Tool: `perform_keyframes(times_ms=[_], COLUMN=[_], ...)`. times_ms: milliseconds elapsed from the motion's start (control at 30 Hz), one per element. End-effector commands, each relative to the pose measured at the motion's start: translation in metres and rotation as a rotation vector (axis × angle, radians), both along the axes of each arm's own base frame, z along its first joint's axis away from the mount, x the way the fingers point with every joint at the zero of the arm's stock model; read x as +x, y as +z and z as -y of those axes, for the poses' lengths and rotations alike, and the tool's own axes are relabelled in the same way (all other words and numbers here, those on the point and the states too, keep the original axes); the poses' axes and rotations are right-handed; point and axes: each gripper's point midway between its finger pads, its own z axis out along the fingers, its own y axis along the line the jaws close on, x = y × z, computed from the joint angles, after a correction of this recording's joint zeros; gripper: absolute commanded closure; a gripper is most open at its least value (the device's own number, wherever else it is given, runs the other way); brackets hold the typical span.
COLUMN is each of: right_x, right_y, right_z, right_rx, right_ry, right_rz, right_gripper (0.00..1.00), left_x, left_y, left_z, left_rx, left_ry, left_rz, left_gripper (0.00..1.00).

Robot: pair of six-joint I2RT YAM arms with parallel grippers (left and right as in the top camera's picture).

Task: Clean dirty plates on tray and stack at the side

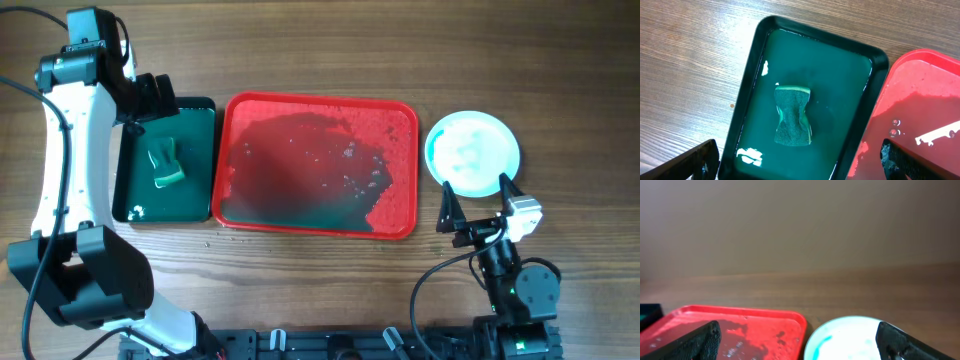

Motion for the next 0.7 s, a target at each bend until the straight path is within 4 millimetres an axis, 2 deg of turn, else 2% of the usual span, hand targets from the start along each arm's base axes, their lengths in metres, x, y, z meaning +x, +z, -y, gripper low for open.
perform_keyframes(times_ms=[0, 433, 500, 667], right_x=[-0.004, -0.002, -0.002, -0.002], right_y=[-0.002, -0.009, -0.009, -0.009], right_z=[0.004, 0.004, 0.004, 0.004], right_rx=[0.002, -0.001, -0.001, -0.001], right_ry=[-0.025, -0.024, -0.024, -0.024], right_rz=[0.009, -0.019, -0.019, -0.019], right_gripper=[0.00, 0.00, 0.00, 0.00], left_x=[0.002, 0.002, -0.002, -0.030], left_y=[0.004, 0.005, 0.024, 0.120], left_z=[-0.001, -0.001, 0.001, 0.007], left_rx=[0.012, 0.013, 0.021, 0.087], left_ry=[-0.003, -0.003, -0.007, -0.016], left_rz=[0.010, 0.012, 0.062, 0.320], left_gripper=[0.00, 0.00, 0.00, 0.00])
